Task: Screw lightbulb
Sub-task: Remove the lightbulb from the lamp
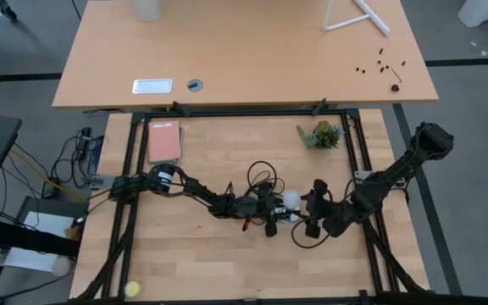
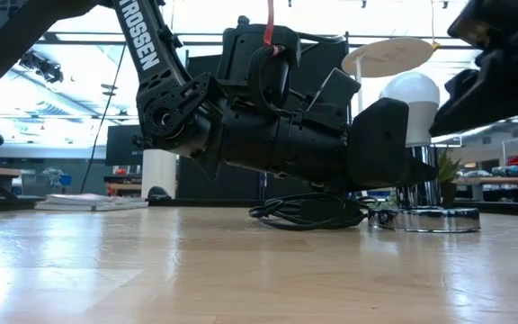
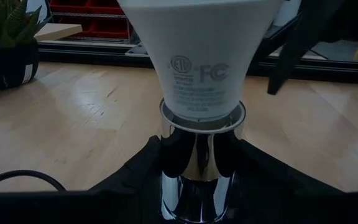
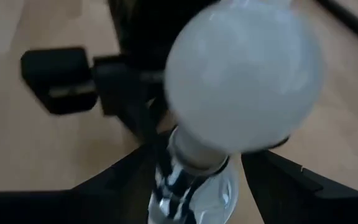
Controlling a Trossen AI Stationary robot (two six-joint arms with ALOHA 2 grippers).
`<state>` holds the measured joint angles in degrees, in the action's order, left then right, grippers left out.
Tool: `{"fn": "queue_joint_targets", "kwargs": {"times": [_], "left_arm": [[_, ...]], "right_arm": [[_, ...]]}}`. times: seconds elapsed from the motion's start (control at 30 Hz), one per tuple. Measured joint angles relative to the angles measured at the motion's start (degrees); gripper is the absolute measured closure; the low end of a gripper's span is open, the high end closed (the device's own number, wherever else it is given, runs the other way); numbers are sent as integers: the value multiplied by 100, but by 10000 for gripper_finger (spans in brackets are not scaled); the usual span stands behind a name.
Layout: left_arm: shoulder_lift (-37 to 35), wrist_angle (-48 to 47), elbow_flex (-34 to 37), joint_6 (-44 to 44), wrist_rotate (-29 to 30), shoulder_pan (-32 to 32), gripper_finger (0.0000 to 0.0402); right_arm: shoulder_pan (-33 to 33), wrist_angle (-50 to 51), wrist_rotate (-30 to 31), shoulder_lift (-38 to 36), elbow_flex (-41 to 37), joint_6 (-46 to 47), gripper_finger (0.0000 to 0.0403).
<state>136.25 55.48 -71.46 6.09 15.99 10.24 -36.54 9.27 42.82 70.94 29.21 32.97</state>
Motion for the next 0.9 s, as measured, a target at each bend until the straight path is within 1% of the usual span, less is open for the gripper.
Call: {"fn": "queue_joint_targets", "kwargs": {"times": [0.1, 0.2, 0.47, 0.6, 0.67, 0.73, 0.9], "left_arm": [[0, 0, 0, 1, 0, 0, 223], [0, 1, 0, 13, -2, 0, 223], [0, -11, -6, 6, -16, 0, 223], [0, -15, -6, 2, -32, 0, 223], [0, -11, -1, 22, -26, 0, 223], [0, -5, -1, 24, -26, 0, 223], [0, -4, -2, 20, -24, 0, 219]], "right_arm": [[93, -45, 162, 0, 0, -138, 158], [154, 138, 189, -2, 5, -14, 158], [35, 1038, 228, -22, 34, 1019, 158], [-108, 1042, 206, -35, 4, 957, 158], [-170, 1113, 17, -81, -3, 924, 158], [-235, 1138, -36, -121, -9, 922, 158], [-308, 1032, -4, -241, -7, 923, 158]]}}
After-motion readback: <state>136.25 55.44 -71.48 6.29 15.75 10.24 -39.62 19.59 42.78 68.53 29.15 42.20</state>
